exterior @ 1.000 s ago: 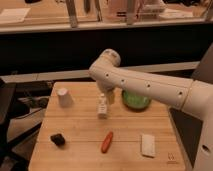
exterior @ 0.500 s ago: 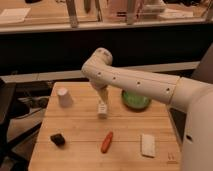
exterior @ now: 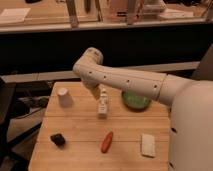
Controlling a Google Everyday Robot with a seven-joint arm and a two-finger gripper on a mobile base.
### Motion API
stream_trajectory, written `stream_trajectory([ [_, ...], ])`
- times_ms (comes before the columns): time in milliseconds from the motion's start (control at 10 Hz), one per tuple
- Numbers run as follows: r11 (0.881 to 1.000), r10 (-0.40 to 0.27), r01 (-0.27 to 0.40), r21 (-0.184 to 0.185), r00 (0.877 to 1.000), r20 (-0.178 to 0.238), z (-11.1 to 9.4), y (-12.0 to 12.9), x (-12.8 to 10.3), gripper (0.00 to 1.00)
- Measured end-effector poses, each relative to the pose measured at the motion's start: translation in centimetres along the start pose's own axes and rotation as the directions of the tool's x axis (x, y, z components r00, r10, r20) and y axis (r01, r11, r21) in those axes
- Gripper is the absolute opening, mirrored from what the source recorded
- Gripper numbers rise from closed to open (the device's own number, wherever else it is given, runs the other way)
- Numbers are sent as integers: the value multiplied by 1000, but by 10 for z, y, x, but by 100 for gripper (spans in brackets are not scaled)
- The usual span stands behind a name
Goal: Place the ceramic cup over the eraser
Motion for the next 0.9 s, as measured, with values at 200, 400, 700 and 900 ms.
stream_trajectory([
  [200,1000,-29,29,8,1000,11,4,-14,-12,80],
  [400,998,-62,62,15,998,23,10,-29,-25,80],
  [700,995,-96,96,23,995,31,15,-42,-32,80],
  [900,992,-126,125,27,991,37,20,-53,-44,80],
])
